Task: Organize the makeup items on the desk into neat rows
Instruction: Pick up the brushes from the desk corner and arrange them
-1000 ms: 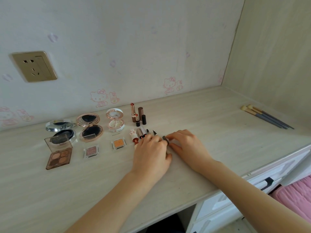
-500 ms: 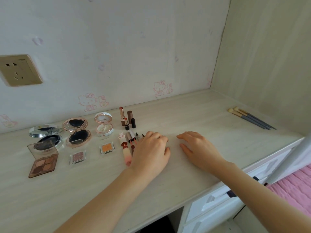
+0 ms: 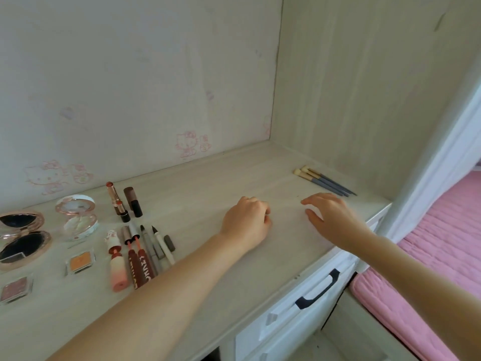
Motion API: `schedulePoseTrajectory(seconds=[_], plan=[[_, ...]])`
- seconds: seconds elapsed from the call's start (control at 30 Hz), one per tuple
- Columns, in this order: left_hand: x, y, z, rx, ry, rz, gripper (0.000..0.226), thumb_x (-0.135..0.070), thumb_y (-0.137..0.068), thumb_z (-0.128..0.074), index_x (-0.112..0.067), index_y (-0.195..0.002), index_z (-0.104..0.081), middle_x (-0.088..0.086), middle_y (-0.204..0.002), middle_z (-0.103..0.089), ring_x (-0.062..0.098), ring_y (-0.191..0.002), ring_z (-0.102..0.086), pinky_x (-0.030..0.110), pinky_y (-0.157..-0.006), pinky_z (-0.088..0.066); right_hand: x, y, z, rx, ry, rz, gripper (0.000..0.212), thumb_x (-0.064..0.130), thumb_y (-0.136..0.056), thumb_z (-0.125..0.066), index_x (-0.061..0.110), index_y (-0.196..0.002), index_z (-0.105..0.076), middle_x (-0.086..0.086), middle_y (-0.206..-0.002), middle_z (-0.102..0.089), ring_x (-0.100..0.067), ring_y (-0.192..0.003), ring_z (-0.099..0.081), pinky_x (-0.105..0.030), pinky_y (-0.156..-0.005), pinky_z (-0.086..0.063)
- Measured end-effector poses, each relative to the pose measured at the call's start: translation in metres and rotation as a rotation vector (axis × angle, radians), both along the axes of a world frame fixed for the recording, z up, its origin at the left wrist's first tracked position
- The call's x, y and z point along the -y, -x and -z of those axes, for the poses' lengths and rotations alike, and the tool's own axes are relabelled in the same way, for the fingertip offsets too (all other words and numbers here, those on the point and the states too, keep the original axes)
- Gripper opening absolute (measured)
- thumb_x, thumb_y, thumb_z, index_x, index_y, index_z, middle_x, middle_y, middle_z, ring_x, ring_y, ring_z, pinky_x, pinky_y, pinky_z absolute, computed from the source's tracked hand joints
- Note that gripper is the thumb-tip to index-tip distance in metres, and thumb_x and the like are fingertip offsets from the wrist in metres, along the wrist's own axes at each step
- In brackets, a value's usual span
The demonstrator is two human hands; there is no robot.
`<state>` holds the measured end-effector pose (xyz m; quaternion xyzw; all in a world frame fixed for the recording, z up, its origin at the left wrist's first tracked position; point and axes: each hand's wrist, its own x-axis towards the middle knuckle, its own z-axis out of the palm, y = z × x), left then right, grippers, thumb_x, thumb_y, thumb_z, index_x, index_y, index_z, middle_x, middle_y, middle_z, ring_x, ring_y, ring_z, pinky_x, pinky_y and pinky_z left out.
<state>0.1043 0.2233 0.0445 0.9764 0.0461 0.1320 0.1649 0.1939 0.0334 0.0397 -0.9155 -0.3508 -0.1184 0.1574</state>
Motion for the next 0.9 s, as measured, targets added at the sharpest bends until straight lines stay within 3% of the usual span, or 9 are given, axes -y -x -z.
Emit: schedulePoseTrajectory(seconds=[0.3, 0.4, 0.57, 0.67, 0.9], plan=[[0.047, -0.086, 0.007, -0.011, 0.137, 0.036, 0.029, -0.021, -0.091, -0.05, -0.016, -0.116, -0.065, 0.007, -0.12, -0.059, 0.027, -0.12, -0.043, 0.037, -0.094, -0.044, 0.037, -0.069, -0.01, -0.065, -0.046, 0.19, 0.027, 0.015, -0.094, -0.05, 0.013, -0.117, -0.065, -0.008, -0.114, -0.063, -0.028, -0.1, -0.059, -0.029, -0.082, -0.043], [0.058, -0.111, 0.006, -0.027, 0.185, 0.013, 0.039, -0.022, -0.093, -0.048, -0.016, -0.131, -0.055, 0.009, -0.132, -0.05, 0.028, -0.127, -0.036, 0.038, -0.101, -0.04, 0.038, -0.089, -0.013, -0.103, -0.052, 0.235, 0.03, 0.016, -0.095, -0.049, 0.012, -0.121, -0.062, -0.01, -0.12, -0.062, -0.03, -0.108, -0.056, -0.032, -0.088, -0.042], [0.074, -0.143, 0.013, -0.098, 0.025, 0.043, 0.051, -0.04, -0.096, -0.04, -0.023, -0.143, -0.038, 0.01, -0.14, -0.037, 0.034, -0.122, -0.031, 0.042, -0.1, -0.034, 0.028, -0.122, -0.009, -0.222, -0.122, 0.341, 0.036, 0.021, -0.096, -0.048, 0.013, -0.13, -0.054, -0.008, -0.122, -0.062, -0.028, -0.109, -0.057, -0.032, -0.091, -0.044], [0.078, -0.153, 0.018, -0.115, -0.066, 0.036, 0.051, -0.048, -0.097, -0.035, -0.024, -0.142, -0.039, 0.013, -0.138, -0.035, 0.035, -0.12, -0.031, 0.042, -0.097, -0.032, 0.022, -0.139, -0.006, -0.254, -0.132, 0.361, 0.032, 0.019, -0.097, -0.046, 0.014, -0.127, -0.056, -0.01, -0.114, -0.064, -0.028, -0.097, -0.058, -0.031, -0.083, -0.046], [0.076, -0.154, 0.018, 0.011, -0.064, -0.054, 0.039, -0.043, -0.098, -0.036, -0.017, -0.12, -0.053, 0.012, -0.127, -0.044, 0.032, -0.117, -0.036, 0.04, -0.092, -0.035, 0.015, -0.153, -0.006, -0.186, -0.009, 0.35, 0.026, 0.013, -0.093, -0.052, 0.011, -0.115, -0.067, -0.015, -0.109, -0.067, -0.033, -0.098, -0.061, -0.034, -0.086, -0.048]])
